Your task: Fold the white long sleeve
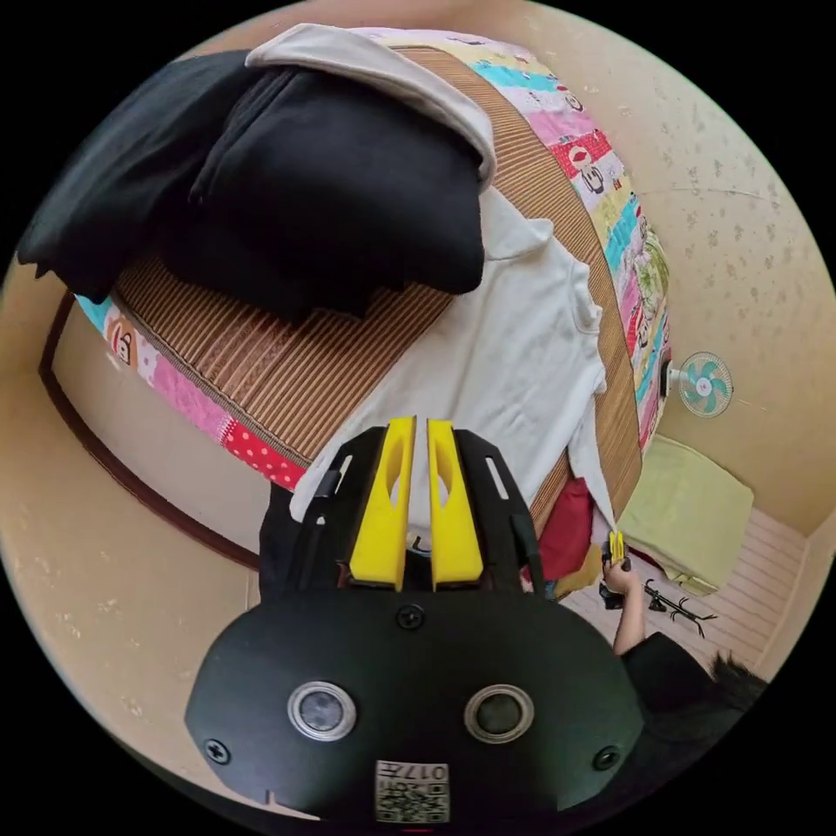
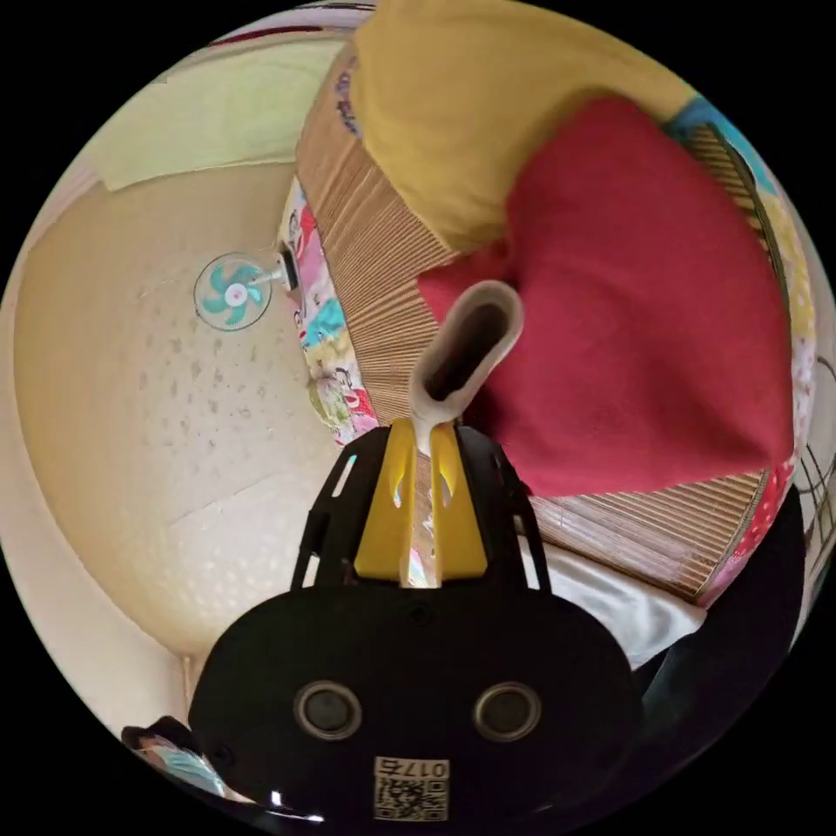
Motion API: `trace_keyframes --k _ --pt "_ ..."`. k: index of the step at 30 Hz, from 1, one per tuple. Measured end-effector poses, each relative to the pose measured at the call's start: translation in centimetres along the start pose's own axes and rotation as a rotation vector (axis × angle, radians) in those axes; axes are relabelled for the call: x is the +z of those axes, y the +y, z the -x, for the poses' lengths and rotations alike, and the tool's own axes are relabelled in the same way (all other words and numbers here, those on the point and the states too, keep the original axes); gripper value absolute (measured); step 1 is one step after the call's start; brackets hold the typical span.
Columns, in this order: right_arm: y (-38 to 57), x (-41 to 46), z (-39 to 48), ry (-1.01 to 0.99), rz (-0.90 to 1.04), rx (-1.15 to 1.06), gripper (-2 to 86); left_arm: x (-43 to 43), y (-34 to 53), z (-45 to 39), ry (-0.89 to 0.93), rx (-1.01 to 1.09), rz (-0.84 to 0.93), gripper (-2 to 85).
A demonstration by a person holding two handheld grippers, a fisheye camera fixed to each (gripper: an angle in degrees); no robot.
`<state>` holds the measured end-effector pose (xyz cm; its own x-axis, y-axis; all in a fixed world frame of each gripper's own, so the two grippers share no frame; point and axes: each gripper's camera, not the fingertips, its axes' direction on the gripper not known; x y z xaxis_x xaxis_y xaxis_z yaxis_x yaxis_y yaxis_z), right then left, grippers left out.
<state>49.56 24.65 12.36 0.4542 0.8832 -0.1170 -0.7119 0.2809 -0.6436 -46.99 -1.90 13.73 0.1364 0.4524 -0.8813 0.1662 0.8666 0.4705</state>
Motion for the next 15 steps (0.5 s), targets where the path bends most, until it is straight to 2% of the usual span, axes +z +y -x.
trace_keyframes --k 5,7,9,12,14,15 --pt "7.7 2.7 18.6 -0.068 0.01 -0.535 4.0 -7.5 -3.5 4.6 0.225 -0.15 -0.235 9.0" --pt "13.9 7.8 24.1 -0.099 0.084 -0.787 4.0 -9.3 -5.9 7.0 0.332 -0.204 -0.308 10.7" --pt "18.4 13.5 25.4 -0.131 0.203 -0.898 4.3 -9.8 -7.9 8.7 0.403 -0.231 -0.356 11.6" --pt "25.2 25.8 22.1 -0.112 0.526 -0.957 5.3 -9.9 -10.9 11.0 0.498 -0.292 -0.427 13.5" --pt "29.5 34.0 16.8 0.016 0.788 -0.935 6.1 -9.9 -12.2 12.2 0.502 -0.331 -0.479 15.0" --pt "32.1 38.9 11.8 0.183 0.976 -0.852 6.7 -10.0 -12.7 12.9 0.482 -0.363 -0.531 15.5"
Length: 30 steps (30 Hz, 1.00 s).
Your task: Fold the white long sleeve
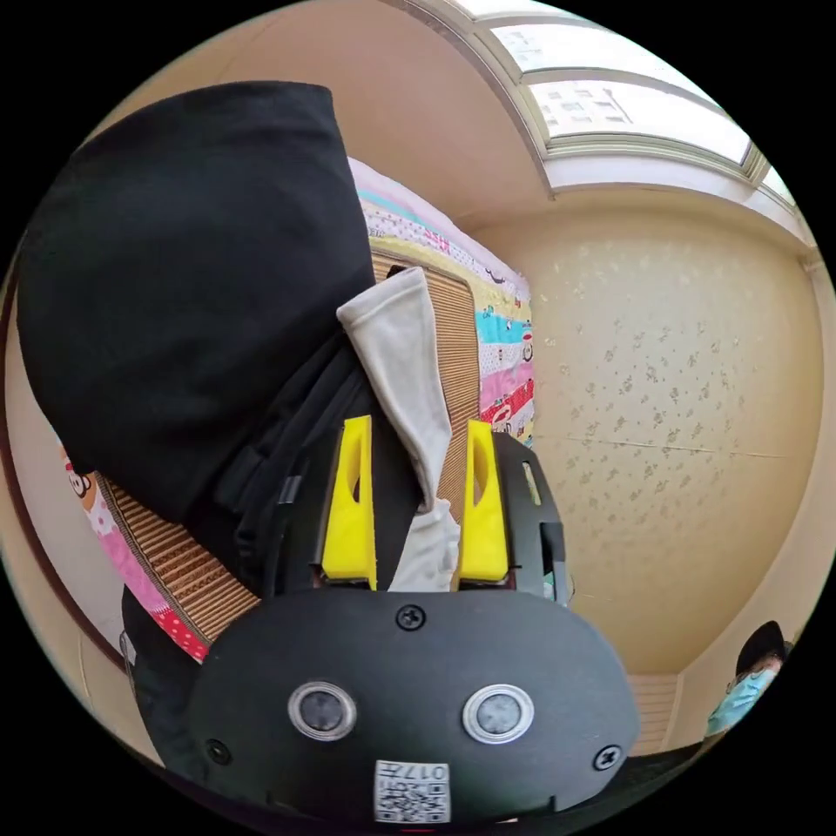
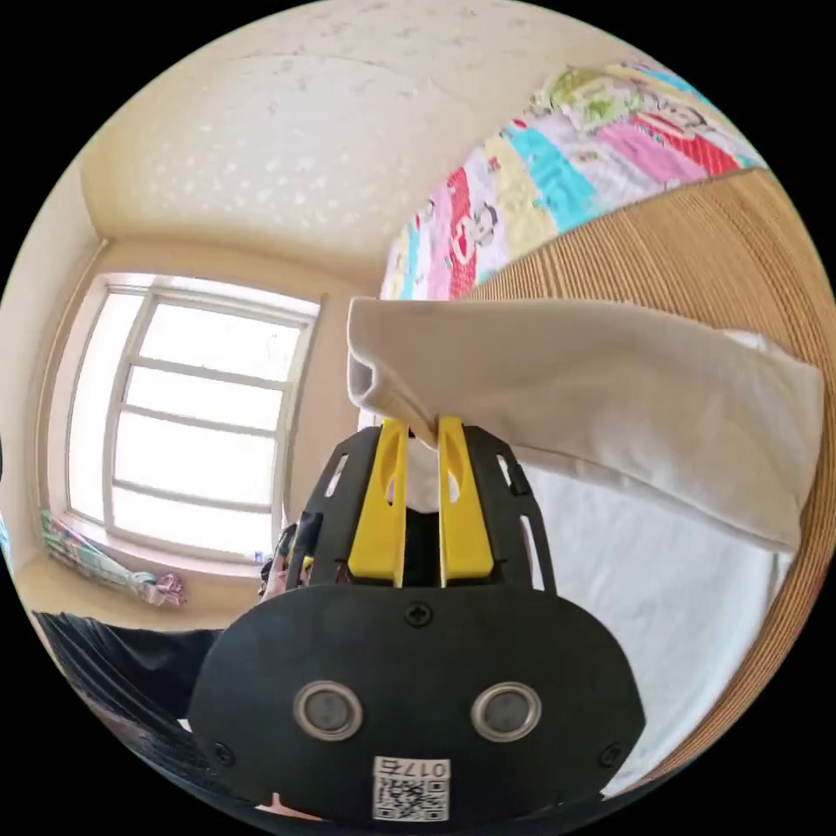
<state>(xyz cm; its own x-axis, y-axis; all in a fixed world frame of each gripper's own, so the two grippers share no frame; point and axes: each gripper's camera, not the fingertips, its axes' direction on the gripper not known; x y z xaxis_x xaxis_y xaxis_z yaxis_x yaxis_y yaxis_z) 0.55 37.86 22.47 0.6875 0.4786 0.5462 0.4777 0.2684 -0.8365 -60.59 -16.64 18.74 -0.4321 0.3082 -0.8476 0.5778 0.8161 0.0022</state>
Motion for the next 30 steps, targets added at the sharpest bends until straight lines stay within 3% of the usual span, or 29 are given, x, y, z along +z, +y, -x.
trace_keyframes --k 1,3,7,12,15,17,20,22,26,28,30 --pt "1.0 5.4 -2.2 0.056 0.18 0.075 6.9 -0.3 -0.5 0.6 -0.028 -0.026 -0.072 15.7" --pt "3.5 9.6 -3.9 0.133 0.354 0.137 7.3 -0.2 -1.4 1.8 -0.054 -0.091 -0.117 15.0" --pt "9.2 7.9 -3.3 0.117 0.374 0.111 7.2 1.6 -3.0 4.2 0.041 -0.166 -0.088 7.8" --pt "13.9 0.8 -5.7 0.1 0.385 0.2 6.8 2.6 -4.5 4.2 0.022 -0.137 -0.06 2.0" --pt "15.1 -4.3 -7.3 0.117 0.352 0.242 6.4 2.5 -5.2 2.9 0.041 -0.108 -0.058 0.3" --pt "15.4 -7.1 -7.5 0.127 0.316 0.241 6.2 2.0 -4.8 -0.6 0.151 0.007 -0.075 0.0" --pt "15.8 -11.2 -7.2 0.14 0.24 0.223 5.8 3.6 -0.4 -12.1 0.207 0.439 0.042 0.1" --pt "16.3 -13.2 -7.6 0.129 0.192 0.24 5.7 8.1 7.4 -20.3 0.237 0.742 0.211 0.6" --pt "17.7 -15.3 -9.1 0.105 0.151 0.273 6.2 18.3 20.9 -25.0 0.342 0.925 0.547 4.7" --pt "19.1 -17.0 -10.1 0.142 0.156 0.273 7.2 24.3 27.5 -24.1 0.279 0.984 0.759 7.0" --pt "20.6 -18.9 -11.0 0.173 0.155 0.286 7.9 25.7 28.8 -21.5 0.201 0.934 0.806 7.4"
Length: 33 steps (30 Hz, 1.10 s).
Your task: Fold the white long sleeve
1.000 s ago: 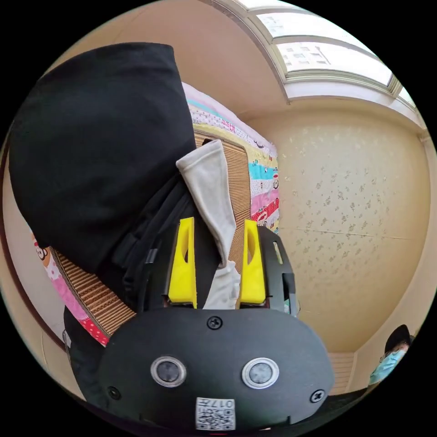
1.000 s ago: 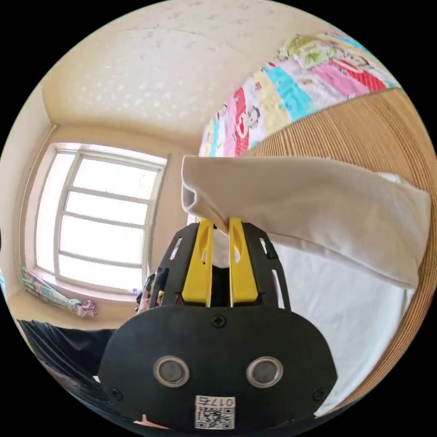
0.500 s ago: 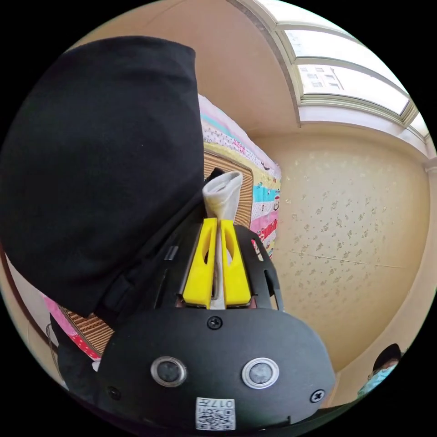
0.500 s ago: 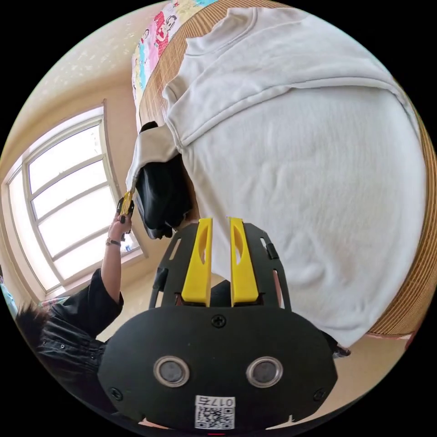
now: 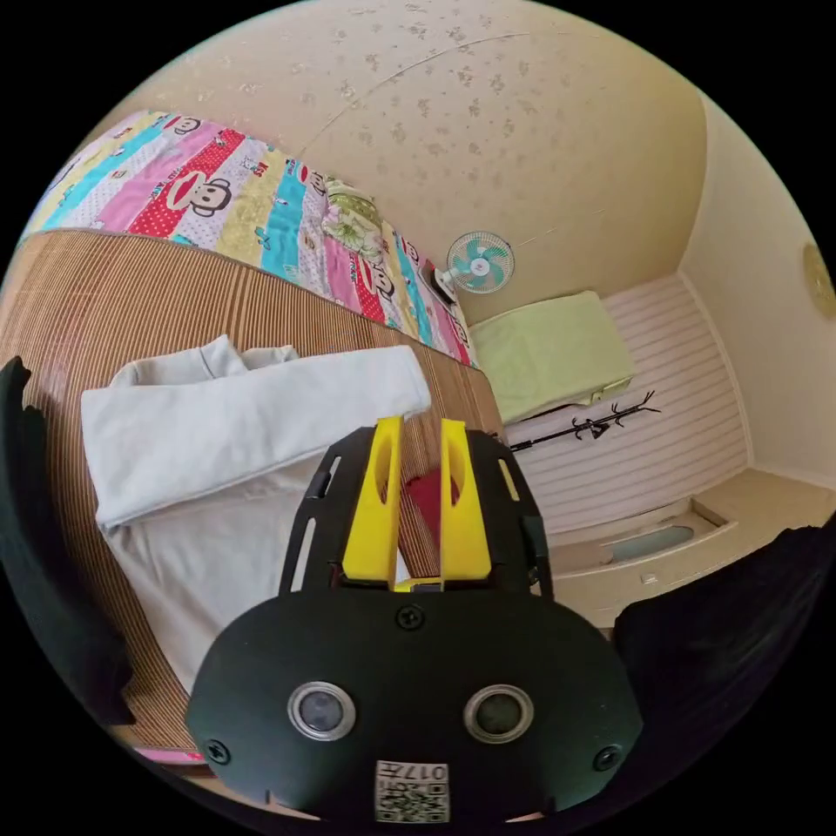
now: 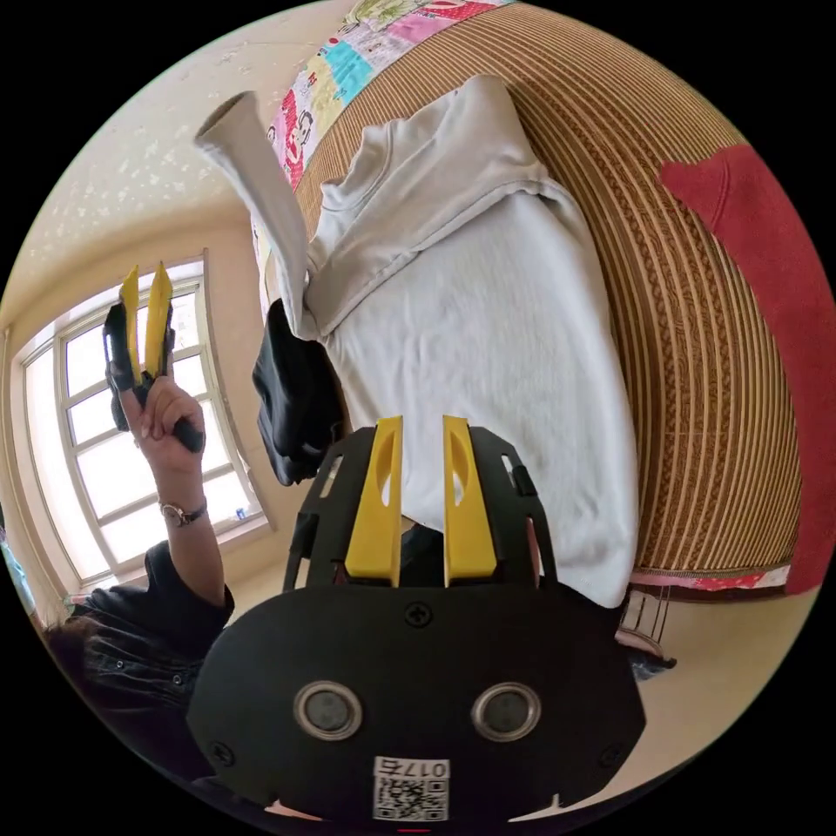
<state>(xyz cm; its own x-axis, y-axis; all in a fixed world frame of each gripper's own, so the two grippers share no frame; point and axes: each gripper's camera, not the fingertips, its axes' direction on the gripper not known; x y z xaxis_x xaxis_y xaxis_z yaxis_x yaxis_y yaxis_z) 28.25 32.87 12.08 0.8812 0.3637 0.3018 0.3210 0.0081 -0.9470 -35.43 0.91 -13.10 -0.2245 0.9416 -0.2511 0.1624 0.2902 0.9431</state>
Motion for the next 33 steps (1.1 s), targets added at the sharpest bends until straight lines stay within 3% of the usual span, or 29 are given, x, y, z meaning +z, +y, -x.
trace_keyframes --k 5,7,13,17,21,24,27,33 --pt "4.6 -3.2 -5.5 0.08 0.016 0.063 10.1 -3.8 8.6 6.7 -0.152 -0.196 0.054 9.2" --pt "6.4 -3.4 -8.0 0.158 0.093 0.093 12.1 -6.5 13.8 10.2 -0.305 -0.314 0.164 11.4" --pt "8.7 -0.1 -12.3 0.314 0.313 0.064 13.6 -8.7 21.6 15.1 -0.482 -0.398 0.431 14.4" --pt "9.4 1.5 -14.2 0.269 0.339 0.082 9.4 -5.7 21.8 17.0 -0.419 -0.383 0.544 14.1" --pt "10.8 -0.8 -15.6 0.131 0.238 0.135 4.9 -4.8 20.2 17.6 -0.441 -0.325 0.615 12.6" --pt "13.2 -3.3 -16.0 0.06 0.191 0.096 4.1 -4.7 20.5 18.8 -0.3 -0.373 0.744 12.4" --pt "15.2 -5.5 -17.2 -0.103 0.101 0.128 3.6 -5.3 21.7 19.1 -0.258 -0.396 0.698 13.1" --pt "16.5 -5.8 -17.9 -0.085 0.072 0.143 3.4 -6.9 21.3 21.6 -0.193 -0.507 0.48 8.3"
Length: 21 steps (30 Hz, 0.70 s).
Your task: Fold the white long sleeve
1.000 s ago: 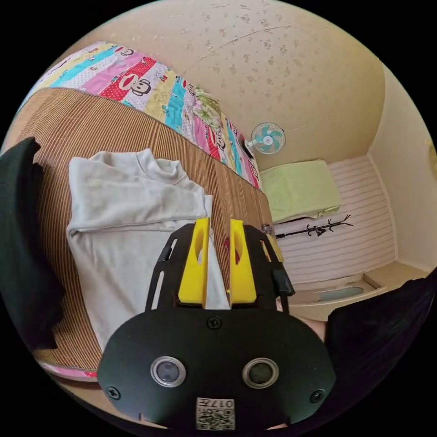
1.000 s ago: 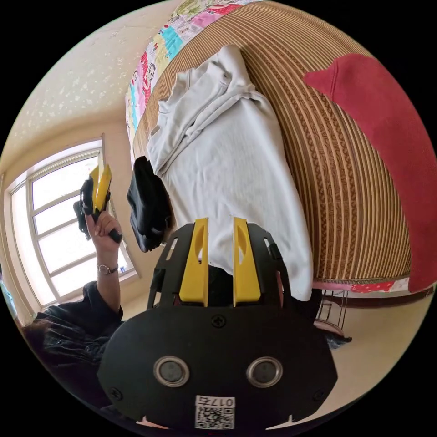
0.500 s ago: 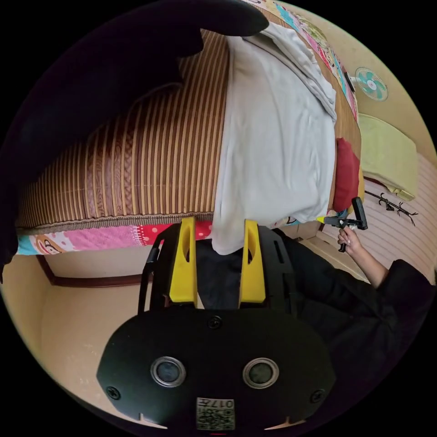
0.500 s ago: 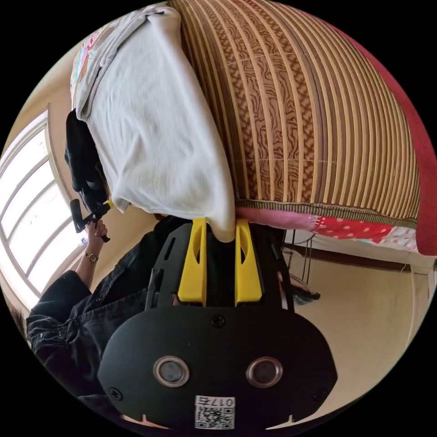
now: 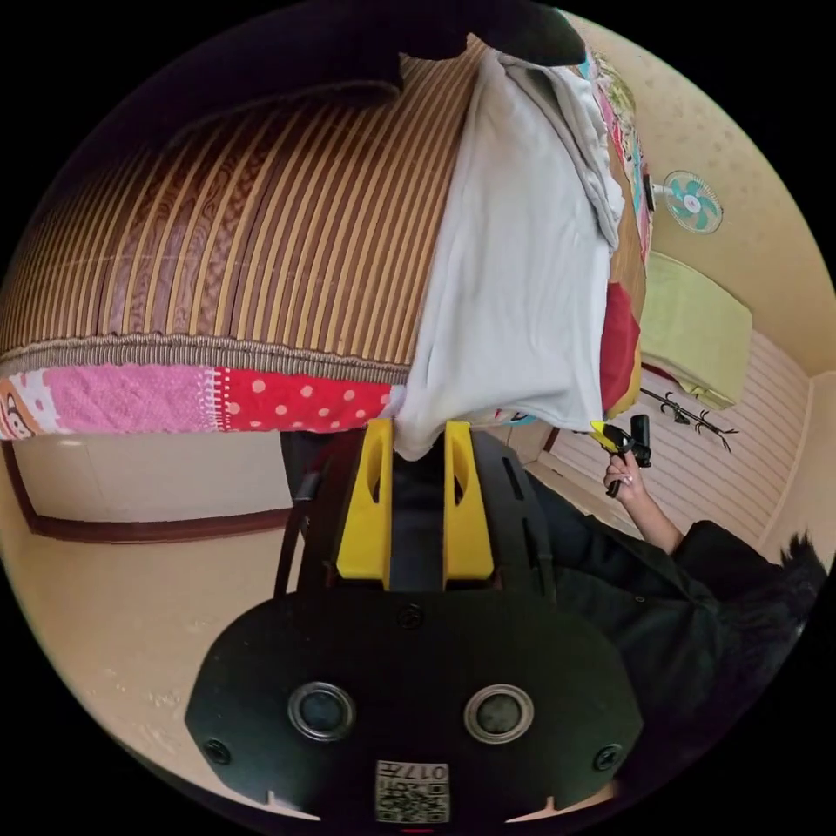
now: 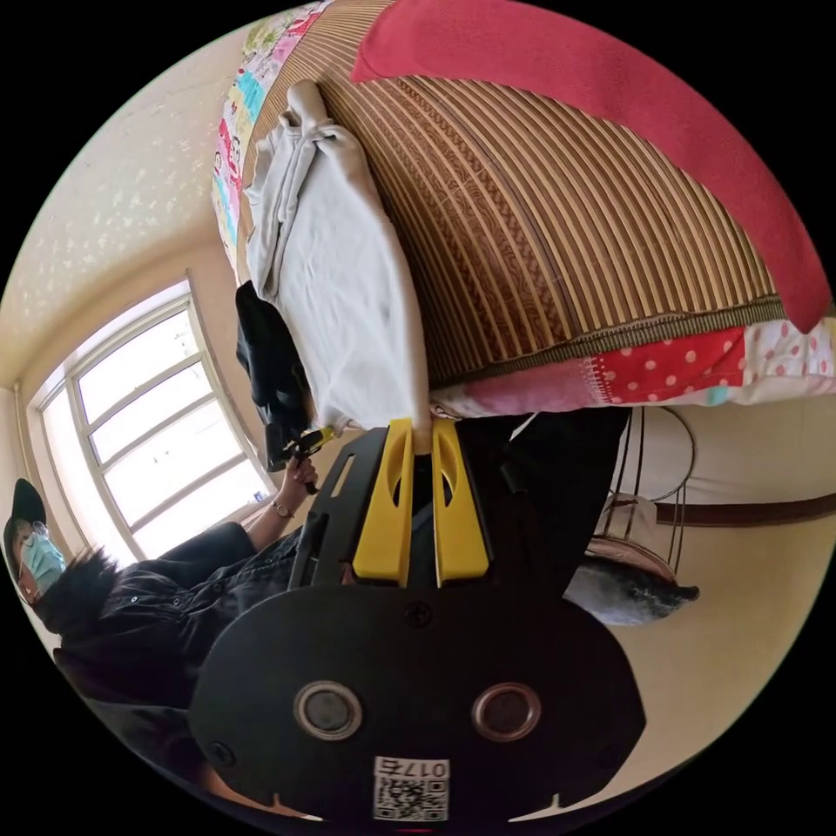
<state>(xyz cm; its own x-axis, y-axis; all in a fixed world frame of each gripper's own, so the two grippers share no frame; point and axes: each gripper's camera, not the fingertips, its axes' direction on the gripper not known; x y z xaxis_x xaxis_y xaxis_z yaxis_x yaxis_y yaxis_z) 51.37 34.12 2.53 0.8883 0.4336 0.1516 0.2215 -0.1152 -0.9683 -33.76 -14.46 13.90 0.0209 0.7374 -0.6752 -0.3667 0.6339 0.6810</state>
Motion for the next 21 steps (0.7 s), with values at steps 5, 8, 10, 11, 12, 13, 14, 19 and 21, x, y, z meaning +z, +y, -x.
trace_keyframes --k 5,8,10,11,12,13,14,19,21 --pt "1.4 -0.5 -0.7 -0.015 0.007 -0.026 3.4 -0.3 -1.2 1.5 0.078 0.006 0.105 3.7" --pt "4.5 -2.7 -1.0 -0.093 -0.045 -0.057 3.3 -0.5 -0.5 -0.2 0.203 0.11 0.222 3.2" --pt "8.0 -5.8 -1.1 -0.302 -0.162 -0.111 3.2 -2.4 1.3 -2.0 0.478 0.166 0.216 3.0" --pt "8.9 -6.6 -0.9 -0.363 -0.206 -0.135 3.2 -3.0 1.7 -2.5 0.533 0.162 0.213 2.9" --pt "10.4 -8.2 -0.3 -0.472 -0.297 -0.189 3.1 -4.5 2.5 -3.6 0.614 0.167 0.171 2.9" --pt "11.0 -9.5 0.6 -0.551 -0.364 -0.249 3.0 -6.6 2.9 -4.9 0.667 0.198 0.084 2.8" --pt "10.9 -10.0 1.2 -0.578 -0.388 -0.278 3.0 -7.7 2.9 -5.6 0.685 0.212 0.037 2.9" --pt "-0.9 -11.0 8.0 -0.614 -0.455 -0.412 2.7 -13.8 -5.0 -9.4 0.791 0.132 -0.318 3.6" --pt "-6.7 -10.5 11.0 -0.577 -0.471 -0.41 2.6 -14.7 -9.7 -10.2 0.739 0.045 -0.412 4.5"
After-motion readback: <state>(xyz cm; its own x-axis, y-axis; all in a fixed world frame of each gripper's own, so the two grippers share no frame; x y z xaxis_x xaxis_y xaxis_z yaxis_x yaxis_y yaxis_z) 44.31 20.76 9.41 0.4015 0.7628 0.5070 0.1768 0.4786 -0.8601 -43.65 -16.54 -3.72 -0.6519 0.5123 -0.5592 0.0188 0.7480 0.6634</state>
